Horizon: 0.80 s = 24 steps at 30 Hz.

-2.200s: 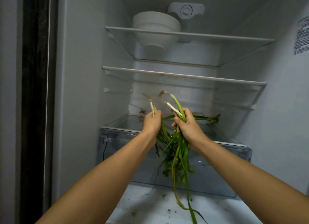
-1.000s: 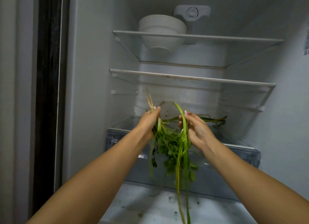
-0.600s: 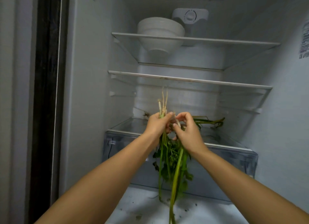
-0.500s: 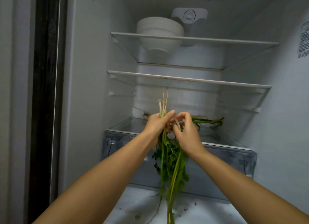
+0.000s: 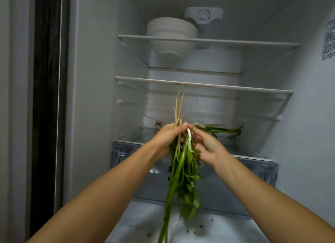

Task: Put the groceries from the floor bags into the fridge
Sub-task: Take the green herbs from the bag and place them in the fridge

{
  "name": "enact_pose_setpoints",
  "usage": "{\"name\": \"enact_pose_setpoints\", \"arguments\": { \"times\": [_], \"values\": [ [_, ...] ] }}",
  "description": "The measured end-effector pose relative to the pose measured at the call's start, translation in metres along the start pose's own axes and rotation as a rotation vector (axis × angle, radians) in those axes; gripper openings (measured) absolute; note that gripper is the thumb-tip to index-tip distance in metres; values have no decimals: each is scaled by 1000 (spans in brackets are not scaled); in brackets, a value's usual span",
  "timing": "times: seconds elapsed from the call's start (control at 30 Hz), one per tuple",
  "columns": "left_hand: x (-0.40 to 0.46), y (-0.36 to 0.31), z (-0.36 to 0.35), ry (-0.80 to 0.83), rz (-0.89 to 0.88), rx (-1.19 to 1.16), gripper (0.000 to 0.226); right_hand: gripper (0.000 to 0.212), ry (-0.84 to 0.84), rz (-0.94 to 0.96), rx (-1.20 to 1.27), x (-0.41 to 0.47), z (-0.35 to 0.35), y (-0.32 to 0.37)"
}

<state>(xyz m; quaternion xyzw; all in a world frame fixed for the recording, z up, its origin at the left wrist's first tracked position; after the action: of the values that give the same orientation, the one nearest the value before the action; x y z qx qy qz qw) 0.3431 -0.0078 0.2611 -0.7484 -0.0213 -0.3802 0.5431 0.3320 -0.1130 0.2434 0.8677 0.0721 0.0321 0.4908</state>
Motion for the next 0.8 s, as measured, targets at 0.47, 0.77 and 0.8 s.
{"name": "enact_pose_setpoints", "arguments": {
  "times": [0.47, 0.77, 0.8],
  "values": [
    [11, -9, 67, -548, -47, -321, 27, 13, -565, 633, -653, -28, 19, 71],
    [1, -28, 103, -644, -28, 5, 22, 31, -904, 797, -1801, -44, 34, 99],
    [0, -28, 105, -626, -18, 80, 21, 31, -878, 731, -1872, -45, 35, 100]
  ]
}}
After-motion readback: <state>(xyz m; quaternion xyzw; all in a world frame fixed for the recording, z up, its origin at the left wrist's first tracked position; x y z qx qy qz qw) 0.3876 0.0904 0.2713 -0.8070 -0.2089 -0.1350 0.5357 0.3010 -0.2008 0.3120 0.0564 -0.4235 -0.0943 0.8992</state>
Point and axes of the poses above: each hand's wrist, its own x-axis towards the middle knuckle, its own z-axis out of the back of the hand, y = z × x, the point moved 5 cm from there along x, towards the middle knuckle, and after that the axes turned 12 degrees about -z, right-handed, at the moved point
